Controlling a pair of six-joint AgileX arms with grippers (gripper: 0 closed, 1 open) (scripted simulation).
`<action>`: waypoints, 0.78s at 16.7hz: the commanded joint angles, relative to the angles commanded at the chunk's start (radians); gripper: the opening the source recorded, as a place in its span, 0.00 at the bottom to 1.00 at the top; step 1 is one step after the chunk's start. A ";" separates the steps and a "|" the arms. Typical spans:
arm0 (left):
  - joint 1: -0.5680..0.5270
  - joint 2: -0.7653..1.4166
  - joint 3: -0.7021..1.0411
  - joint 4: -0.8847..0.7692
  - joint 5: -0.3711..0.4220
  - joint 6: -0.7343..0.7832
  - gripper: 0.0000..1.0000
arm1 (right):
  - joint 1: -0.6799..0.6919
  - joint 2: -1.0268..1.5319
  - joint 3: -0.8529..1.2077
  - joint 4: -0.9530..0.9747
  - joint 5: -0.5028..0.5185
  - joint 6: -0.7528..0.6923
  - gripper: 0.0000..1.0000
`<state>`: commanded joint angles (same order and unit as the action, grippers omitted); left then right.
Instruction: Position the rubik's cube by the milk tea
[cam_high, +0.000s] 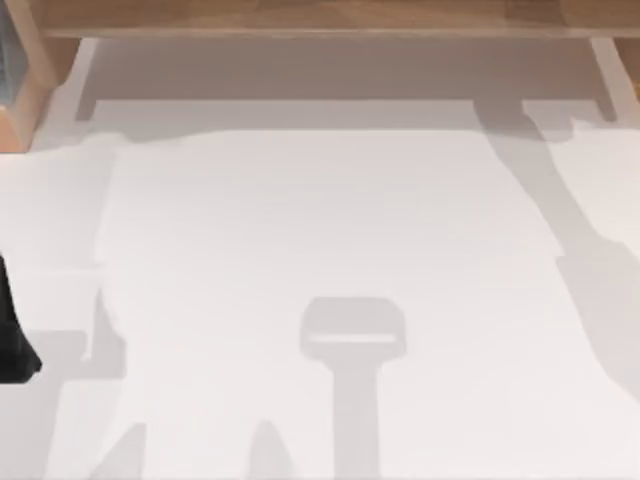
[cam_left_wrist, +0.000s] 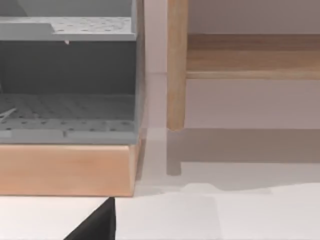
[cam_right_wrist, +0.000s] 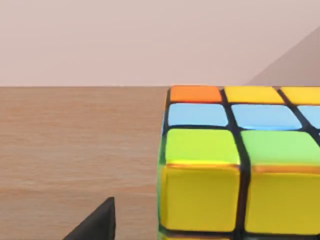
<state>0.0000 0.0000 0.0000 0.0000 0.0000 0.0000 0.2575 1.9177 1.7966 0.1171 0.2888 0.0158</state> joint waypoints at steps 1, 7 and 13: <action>0.000 0.000 0.000 0.000 0.000 0.000 1.00 | 0.000 0.000 0.000 0.000 0.000 0.000 1.00; 0.000 0.000 0.000 0.000 0.000 0.000 1.00 | 0.000 0.000 0.000 0.000 0.000 0.000 0.77; 0.000 0.000 0.000 0.000 0.000 0.000 1.00 | 0.000 0.000 0.000 0.000 0.000 0.000 0.32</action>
<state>0.0000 0.0000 0.0000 0.0000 0.0000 0.0000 0.2575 1.9179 1.7966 0.1171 0.2888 0.0158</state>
